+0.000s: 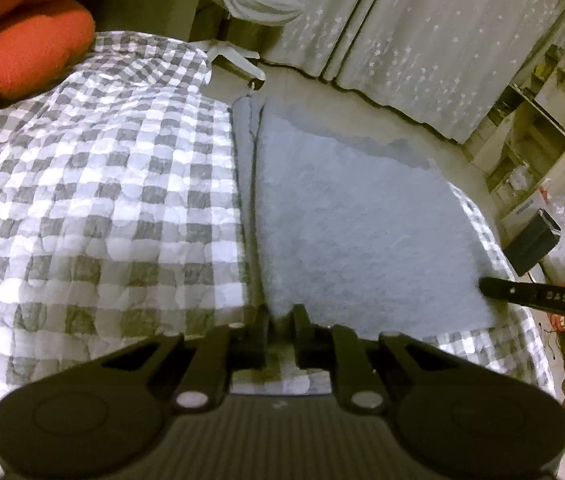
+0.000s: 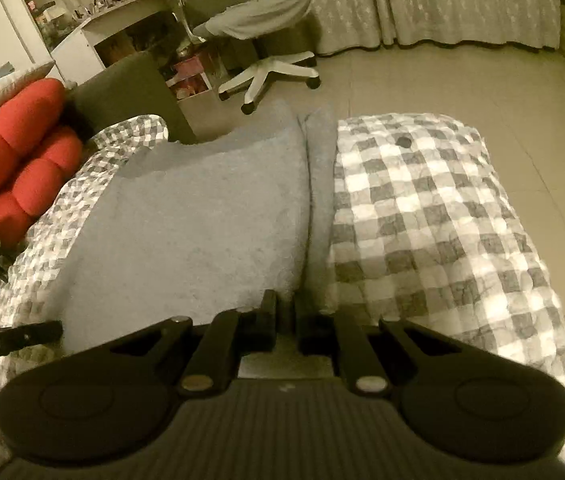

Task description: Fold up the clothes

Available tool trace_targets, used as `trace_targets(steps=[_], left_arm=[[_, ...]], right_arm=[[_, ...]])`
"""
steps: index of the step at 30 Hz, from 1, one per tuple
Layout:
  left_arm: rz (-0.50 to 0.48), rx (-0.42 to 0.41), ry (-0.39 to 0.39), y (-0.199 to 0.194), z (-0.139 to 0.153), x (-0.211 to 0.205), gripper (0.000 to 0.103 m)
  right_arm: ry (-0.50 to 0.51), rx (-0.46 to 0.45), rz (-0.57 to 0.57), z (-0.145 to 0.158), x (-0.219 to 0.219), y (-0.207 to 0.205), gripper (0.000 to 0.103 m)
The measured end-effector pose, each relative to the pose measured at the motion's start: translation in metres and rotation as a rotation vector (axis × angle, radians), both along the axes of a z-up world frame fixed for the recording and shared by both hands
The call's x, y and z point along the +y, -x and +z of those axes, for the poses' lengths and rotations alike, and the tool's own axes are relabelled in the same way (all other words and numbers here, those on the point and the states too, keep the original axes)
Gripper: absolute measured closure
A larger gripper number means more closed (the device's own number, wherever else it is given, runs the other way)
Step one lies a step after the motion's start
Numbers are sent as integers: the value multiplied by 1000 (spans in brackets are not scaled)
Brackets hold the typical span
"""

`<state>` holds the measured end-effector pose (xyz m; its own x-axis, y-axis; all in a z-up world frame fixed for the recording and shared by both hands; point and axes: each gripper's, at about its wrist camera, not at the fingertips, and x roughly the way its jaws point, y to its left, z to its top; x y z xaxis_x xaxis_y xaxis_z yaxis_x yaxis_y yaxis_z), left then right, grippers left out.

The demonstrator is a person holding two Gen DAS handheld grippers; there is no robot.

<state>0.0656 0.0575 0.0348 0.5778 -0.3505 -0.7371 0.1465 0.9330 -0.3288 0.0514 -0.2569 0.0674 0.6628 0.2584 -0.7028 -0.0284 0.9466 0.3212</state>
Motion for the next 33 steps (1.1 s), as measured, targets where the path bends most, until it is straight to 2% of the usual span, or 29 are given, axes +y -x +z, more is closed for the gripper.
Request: trace_targets(steps=[5, 8, 10, 15, 19, 22, 27, 33], left_arm=[[1, -6, -3, 2, 0, 0, 91], [8, 0, 7, 1, -1, 1, 89], [19, 7, 10, 0, 0, 3, 83], [42, -33, -20, 4, 13, 5, 82], [81, -87, -86, 8, 23, 6, 83], [92, -125, -80, 9, 31, 7, 83], [88, -145, -50, 3, 35, -5, 83], [72, -130, -40, -5, 25, -22, 83]], right_arm=[[-29, -12, -14, 7, -6, 4, 93], [-15, -2, -17, 4, -4, 2, 93], [-2, 3, -18, 3, -1, 0, 93], [42, -3, -33, 7, 1, 3, 91], [99, -53, -66, 20, 3, 11, 91], [174, -125, -76, 31, 11, 18, 90], [148, -209, -2, 41, 37, 24, 89], [191, -146, 154, 22, 82, 15, 89]])
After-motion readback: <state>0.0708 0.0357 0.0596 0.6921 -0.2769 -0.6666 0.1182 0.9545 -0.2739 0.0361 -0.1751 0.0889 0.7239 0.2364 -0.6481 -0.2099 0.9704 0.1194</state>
